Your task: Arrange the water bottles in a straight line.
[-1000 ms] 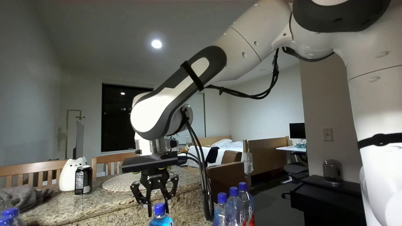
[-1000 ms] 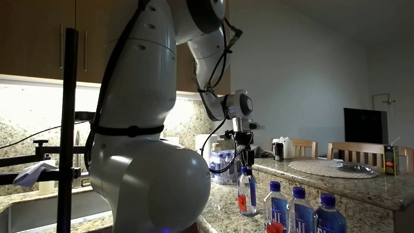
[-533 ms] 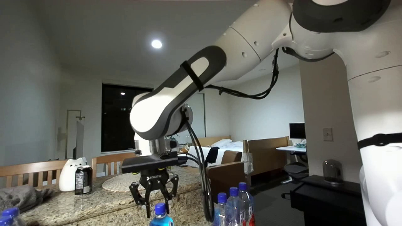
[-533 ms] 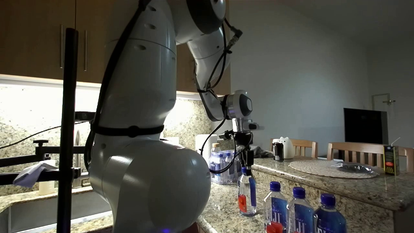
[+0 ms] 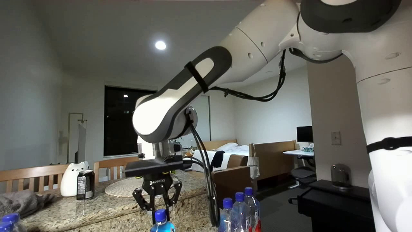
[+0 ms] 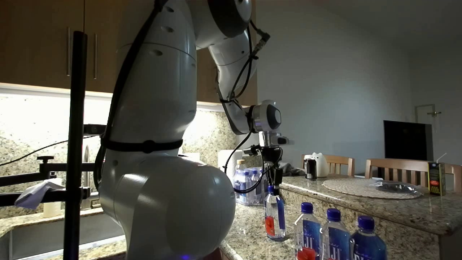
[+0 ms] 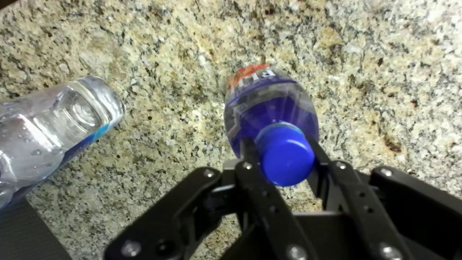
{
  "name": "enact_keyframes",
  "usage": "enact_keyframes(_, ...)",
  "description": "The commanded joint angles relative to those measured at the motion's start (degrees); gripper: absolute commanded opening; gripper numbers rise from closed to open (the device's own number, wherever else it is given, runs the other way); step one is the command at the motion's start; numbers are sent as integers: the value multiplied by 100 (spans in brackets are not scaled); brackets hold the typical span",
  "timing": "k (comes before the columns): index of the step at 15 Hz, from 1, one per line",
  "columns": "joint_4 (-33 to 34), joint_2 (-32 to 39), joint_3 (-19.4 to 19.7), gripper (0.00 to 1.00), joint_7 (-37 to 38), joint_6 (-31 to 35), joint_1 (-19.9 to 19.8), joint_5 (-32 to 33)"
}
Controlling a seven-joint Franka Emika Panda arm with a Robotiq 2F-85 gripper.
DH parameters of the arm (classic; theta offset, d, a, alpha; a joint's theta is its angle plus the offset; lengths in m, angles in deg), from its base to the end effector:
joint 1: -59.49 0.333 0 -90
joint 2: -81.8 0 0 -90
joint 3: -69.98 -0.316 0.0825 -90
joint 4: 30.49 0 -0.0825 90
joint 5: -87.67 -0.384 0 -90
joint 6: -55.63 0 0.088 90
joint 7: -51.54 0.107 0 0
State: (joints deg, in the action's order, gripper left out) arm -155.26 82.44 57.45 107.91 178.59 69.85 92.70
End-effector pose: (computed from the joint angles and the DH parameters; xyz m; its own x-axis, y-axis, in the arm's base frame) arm 0.4899 0.2027 0.3824 0.8605 -0.5085 0.0331 -0.5094 -0.8572 0.0749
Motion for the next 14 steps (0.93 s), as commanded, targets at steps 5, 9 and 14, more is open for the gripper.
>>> enact_keyframes(5,-341,-454,94,14,-1362,451,-6,-367)
enact_keyframes(9,-575,-758,187,14,-2299,775,-41,-559)
enact_keyframes(14,-1040,-1310,253,15,-3274,691,-40,-801)
